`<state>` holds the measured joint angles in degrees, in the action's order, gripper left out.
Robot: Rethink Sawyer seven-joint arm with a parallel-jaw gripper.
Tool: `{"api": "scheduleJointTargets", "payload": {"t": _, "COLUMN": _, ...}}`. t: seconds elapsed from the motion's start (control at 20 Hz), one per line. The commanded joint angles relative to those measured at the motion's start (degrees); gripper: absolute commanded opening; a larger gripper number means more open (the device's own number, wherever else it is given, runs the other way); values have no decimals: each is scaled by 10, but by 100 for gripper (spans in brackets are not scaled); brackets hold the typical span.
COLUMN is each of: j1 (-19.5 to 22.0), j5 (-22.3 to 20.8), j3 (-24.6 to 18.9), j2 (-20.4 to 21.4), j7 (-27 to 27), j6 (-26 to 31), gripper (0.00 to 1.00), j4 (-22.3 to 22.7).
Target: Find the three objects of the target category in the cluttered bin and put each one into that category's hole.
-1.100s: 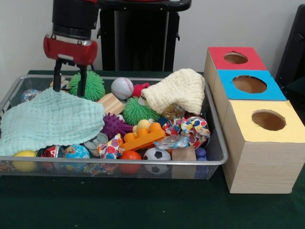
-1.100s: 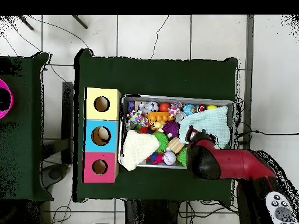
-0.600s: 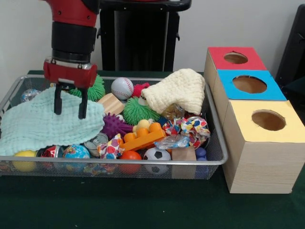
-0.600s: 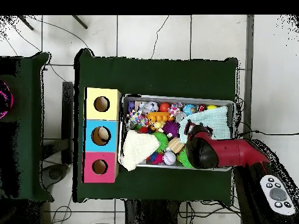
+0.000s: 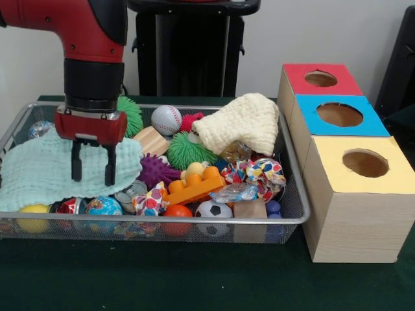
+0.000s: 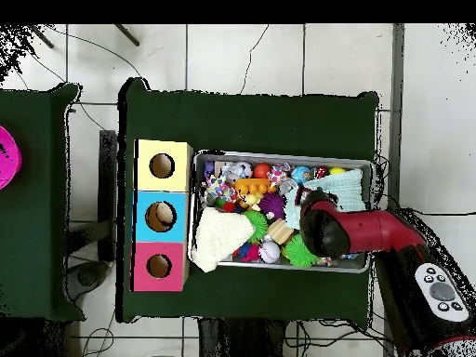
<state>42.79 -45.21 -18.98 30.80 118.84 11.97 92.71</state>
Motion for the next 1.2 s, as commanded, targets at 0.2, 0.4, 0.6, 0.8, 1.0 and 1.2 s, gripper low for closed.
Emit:
{"api": "scheduleJointTargets", "payload": {"t": 0.2, "j1": 31, "j5": -50, "j3": -92, "j2": -49, "j7": -191, "j6": 90, "gripper": 100, "j4": -57}}
{"api": "scheduleJointTargets", "payload": {"t": 0.4, "j1": 34, "j5": -53, "j3": -98, "j2": -46, "j7": -193, "j6": 94, "gripper": 100, "j4": -54}}
{"api": "scheduleJointTargets", "payload": {"t": 0.6, "j1": 25, "j5": -56, "j3": -92, "j2": -47, "j7": -199, "j6": 119, "gripper": 100, "j4": -65}}
{"api": "scheduleJointTargets", "payload": {"t": 0.8, "j1": -14, "j5": -59, "j3": -55, "j2": -45, "j7": -208, "j6": 189, "gripper": 100, "j4": -92}}
{"api": "scheduleJointTargets", "payload": {"t": 1.0, "j1": -21, "j5": -50, "j3": -52, "j2": -54, "j7": -222, "j6": 243, "gripper": 100, "j4": -107}}
{"api": "scheduleJointTargets", "payload": {"t": 1.2, "j1": -15, "j5": -46, "j3": -61, "j2": -59, "j7": -228, "j6": 260, "gripper": 100, "j4": -111}}
